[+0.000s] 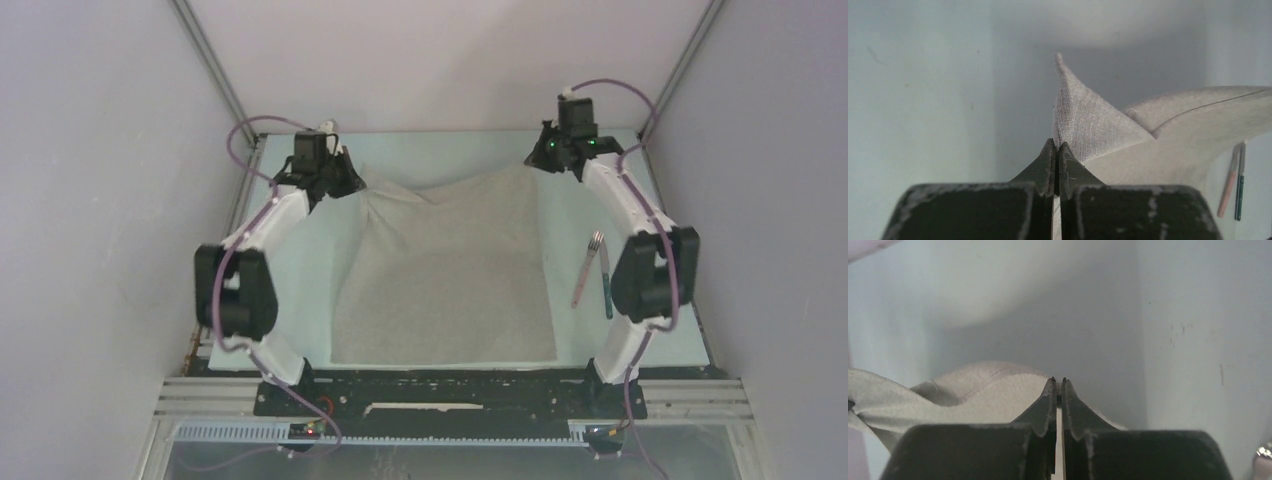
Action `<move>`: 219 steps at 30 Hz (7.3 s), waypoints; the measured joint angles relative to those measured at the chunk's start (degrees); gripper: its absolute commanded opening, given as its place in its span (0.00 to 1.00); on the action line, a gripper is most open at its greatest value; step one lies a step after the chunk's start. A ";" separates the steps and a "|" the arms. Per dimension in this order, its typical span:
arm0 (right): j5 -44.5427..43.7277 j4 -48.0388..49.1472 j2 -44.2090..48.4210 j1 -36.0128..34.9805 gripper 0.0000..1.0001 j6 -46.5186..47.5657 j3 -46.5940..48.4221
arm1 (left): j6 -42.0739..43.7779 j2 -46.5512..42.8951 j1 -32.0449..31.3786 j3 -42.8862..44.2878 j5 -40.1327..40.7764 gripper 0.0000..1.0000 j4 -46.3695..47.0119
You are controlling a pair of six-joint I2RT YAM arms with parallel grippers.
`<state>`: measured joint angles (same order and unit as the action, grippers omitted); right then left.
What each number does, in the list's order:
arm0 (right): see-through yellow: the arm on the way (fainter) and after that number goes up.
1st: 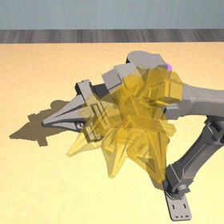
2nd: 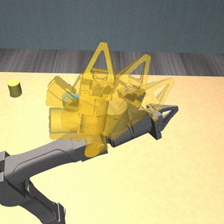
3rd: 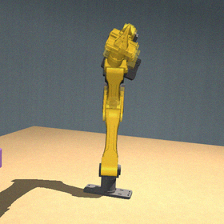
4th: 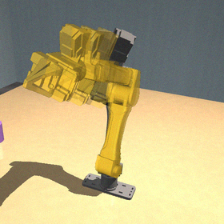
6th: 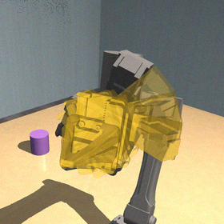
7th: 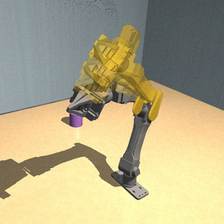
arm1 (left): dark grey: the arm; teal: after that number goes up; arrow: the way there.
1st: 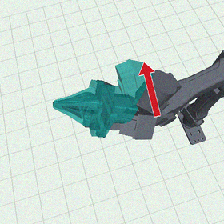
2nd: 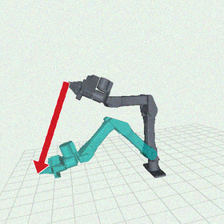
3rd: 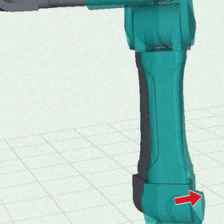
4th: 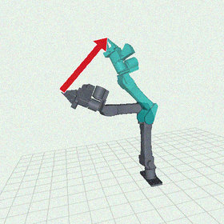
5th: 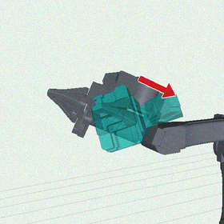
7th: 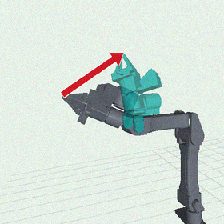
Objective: Fold the napkin into a case and place the utensils inside
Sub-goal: Flatten out the crumpled napkin at the center of the board, then pick up the flattened napkin from the center of the board.
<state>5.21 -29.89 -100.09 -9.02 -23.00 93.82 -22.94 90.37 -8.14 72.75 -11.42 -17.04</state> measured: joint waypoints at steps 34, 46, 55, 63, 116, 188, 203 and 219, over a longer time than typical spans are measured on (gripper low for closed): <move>-0.92 -6.14 -38.77 1.95 0.55 -0.11 36.68 | 5.95 34.21 2.49 35.87 7.08 0.38 -7.13; -5.66 -11.10 -28.92 0.07 0.55 4.33 25.16 | -2.89 48.28 3.52 45.38 4.15 0.18 -13.66; 1.14 -5.05 -13.97 -5.51 0.62 3.50 1.68 | -12.35 51.45 7.69 48.26 3.72 0.20 -14.86; -0.72 -8.61 -6.05 -5.86 0.79 3.96 -11.45 | -10.54 52.98 10.05 54.80 5.25 0.49 -18.82; -12.96 -15.13 35.32 -15.32 0.40 -27.06 -63.43 | -26.21 -42.34 -11.61 -40.98 31.17 0.45 -27.56; -17.16 -14.45 32.22 -18.03 0.00 -28.92 -59.52 | -49.94 -30.67 -23.19 -44.98 31.34 0.00 -31.26; -17.14 -14.40 32.22 -18.03 0.00 -28.30 -59.47 | -49.94 -33.70 -23.28 -45.90 28.74 0.44 -32.79; -17.18 -14.29 32.92 -18.03 0.00 -27.69 -59.45 | -50.66 -29.31 -23.89 -43.80 28.74 0.32 -34.10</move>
<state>-11.97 -44.18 -67.18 -27.05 -50.70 34.37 -73.60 61.06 -32.03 28.95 17.32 -51.13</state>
